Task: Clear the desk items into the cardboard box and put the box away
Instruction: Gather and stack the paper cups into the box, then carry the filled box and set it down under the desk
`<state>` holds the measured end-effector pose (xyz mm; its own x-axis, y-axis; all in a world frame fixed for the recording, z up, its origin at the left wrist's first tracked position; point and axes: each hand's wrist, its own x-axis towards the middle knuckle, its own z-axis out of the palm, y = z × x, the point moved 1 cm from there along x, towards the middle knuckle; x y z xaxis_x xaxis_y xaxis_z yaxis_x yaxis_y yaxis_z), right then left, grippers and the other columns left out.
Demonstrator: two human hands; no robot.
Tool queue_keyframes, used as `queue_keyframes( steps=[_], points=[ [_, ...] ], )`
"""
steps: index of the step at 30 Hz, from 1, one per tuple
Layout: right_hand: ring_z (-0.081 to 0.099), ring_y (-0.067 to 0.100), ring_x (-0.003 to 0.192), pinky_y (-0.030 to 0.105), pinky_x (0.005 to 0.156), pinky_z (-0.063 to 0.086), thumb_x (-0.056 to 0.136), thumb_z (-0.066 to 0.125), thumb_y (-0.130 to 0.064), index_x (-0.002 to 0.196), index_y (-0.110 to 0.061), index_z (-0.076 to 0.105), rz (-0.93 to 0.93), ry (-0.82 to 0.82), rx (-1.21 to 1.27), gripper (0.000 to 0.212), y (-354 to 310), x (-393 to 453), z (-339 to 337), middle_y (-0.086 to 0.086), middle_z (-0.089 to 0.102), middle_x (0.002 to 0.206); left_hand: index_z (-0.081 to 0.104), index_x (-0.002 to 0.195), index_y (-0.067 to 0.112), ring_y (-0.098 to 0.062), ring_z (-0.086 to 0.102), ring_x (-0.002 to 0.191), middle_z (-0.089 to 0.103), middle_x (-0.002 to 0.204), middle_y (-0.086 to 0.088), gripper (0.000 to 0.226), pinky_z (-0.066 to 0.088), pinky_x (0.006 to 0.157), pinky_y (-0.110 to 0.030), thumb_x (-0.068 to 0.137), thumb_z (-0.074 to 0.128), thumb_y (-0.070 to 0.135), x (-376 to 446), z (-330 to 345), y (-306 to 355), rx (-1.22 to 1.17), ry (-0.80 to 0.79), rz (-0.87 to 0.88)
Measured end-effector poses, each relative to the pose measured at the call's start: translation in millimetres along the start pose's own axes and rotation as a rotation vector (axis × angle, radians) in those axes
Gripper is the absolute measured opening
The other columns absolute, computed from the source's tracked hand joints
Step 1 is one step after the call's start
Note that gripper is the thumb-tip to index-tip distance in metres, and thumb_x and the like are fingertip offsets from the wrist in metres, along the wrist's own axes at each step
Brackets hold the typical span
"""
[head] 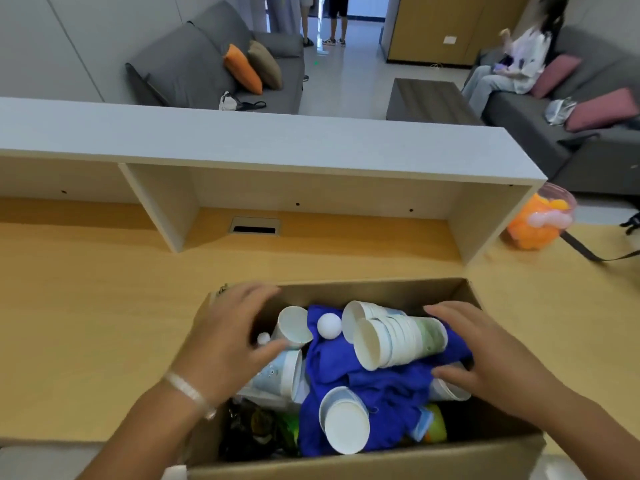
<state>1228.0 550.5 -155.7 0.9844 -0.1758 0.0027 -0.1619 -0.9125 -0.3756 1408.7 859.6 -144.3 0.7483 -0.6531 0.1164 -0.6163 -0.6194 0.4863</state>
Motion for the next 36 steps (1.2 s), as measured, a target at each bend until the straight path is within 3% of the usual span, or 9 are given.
queue_keyframes(
  steps=[2,4,8,10,13,18,27,31,36],
  points=[
    [0.044,0.007,0.121,0.020,0.097,0.032,0.069,0.083,-0.035,0.137,-0.031,0.045,0.140,0.174,0.015,0.078,9,-15,-1,-0.016,0.043,0.130,0.042,0.139,0.026,-0.011,0.039,0.127,0.045,0.135,0.007,0.074,0.032,0.106,-0.029,0.074,0.074,0.045,-21,-12,-21,-0.067,0.094,-0.126],
    [0.045,0.013,0.122,0.024,0.098,0.033,0.072,0.082,-0.029,0.139,-0.023,0.044,0.309,0.281,0.040,0.077,19,-30,3,-0.004,0.047,0.131,0.031,0.146,0.023,-0.014,0.036,0.131,0.040,0.141,0.002,0.084,0.032,0.106,-0.032,0.075,0.075,0.038,-37,-14,-38,-0.142,0.067,-0.295],
    [0.040,0.019,0.131,0.031,0.103,0.034,0.080,0.075,-0.033,0.148,-0.018,0.030,0.579,0.169,0.137,0.083,34,-49,14,0.006,0.041,0.145,0.023,0.150,0.026,-0.017,0.048,0.125,0.042,0.144,0.003,0.087,0.043,0.096,-0.037,0.079,0.071,0.041,-53,-6,-48,-0.325,-0.130,-0.506],
    [0.044,0.019,0.128,0.033,0.101,0.039,0.082,0.072,-0.034,0.146,-0.024,0.033,0.593,0.116,0.167,0.076,35,-52,19,0.003,0.043,0.143,0.031,0.145,0.026,-0.019,0.055,0.114,0.051,0.136,0.003,0.070,0.047,0.092,-0.038,0.085,0.067,0.035,-52,-2,-49,-0.278,-0.210,-0.509],
    [0.056,0.014,0.104,0.030,0.081,0.046,0.083,0.065,-0.025,0.135,-0.034,0.041,0.516,0.083,0.202,0.058,30,-51,18,-0.005,0.056,0.123,0.032,0.142,0.023,-0.022,0.059,0.100,0.060,0.120,-0.003,0.058,0.047,0.082,-0.037,0.091,0.059,0.020,-50,1,-48,-0.221,-0.280,-0.549],
    [0.062,0.025,0.094,0.035,0.076,0.049,0.089,0.053,-0.015,0.146,-0.028,0.027,0.552,-0.006,0.146,0.064,41,-53,18,0.006,0.065,0.115,0.027,0.146,0.018,-0.029,0.055,0.111,0.055,0.131,-0.011,0.061,0.046,0.087,-0.039,0.092,0.055,0.009,-56,2,-36,-0.175,-0.252,-0.561],
    [0.061,0.029,0.095,0.036,0.076,0.048,0.090,0.054,-0.017,0.145,-0.026,0.029,0.539,0.080,0.201,0.061,133,-155,-15,0.009,0.065,0.113,0.039,0.136,0.030,-0.022,0.062,0.093,0.063,0.109,-0.001,0.053,0.051,0.082,-0.042,0.092,0.055,0.005,-92,51,99,-0.220,-0.153,-0.511],
    [0.061,0.026,0.094,0.039,0.079,0.050,0.091,0.053,-0.019,0.147,-0.029,0.027,0.515,0.070,0.195,0.062,207,-225,-38,0.008,0.064,0.115,0.043,0.106,0.052,-0.018,0.064,0.089,0.065,0.103,0.005,0.054,0.052,0.079,-0.043,0.090,0.056,0.002,-116,104,185,-0.260,-0.137,-0.496],
    [0.060,0.032,0.103,0.043,0.085,0.050,0.091,0.055,-0.019,0.145,-0.030,0.029,0.470,0.050,0.153,0.061,300,-312,-77,0.011,0.060,0.124,0.044,0.098,0.052,-0.016,0.063,0.088,0.063,0.100,0.007,0.051,0.052,0.074,-0.040,0.089,0.056,0.003,-157,179,294,-0.314,-0.128,-0.515]
  ],
)
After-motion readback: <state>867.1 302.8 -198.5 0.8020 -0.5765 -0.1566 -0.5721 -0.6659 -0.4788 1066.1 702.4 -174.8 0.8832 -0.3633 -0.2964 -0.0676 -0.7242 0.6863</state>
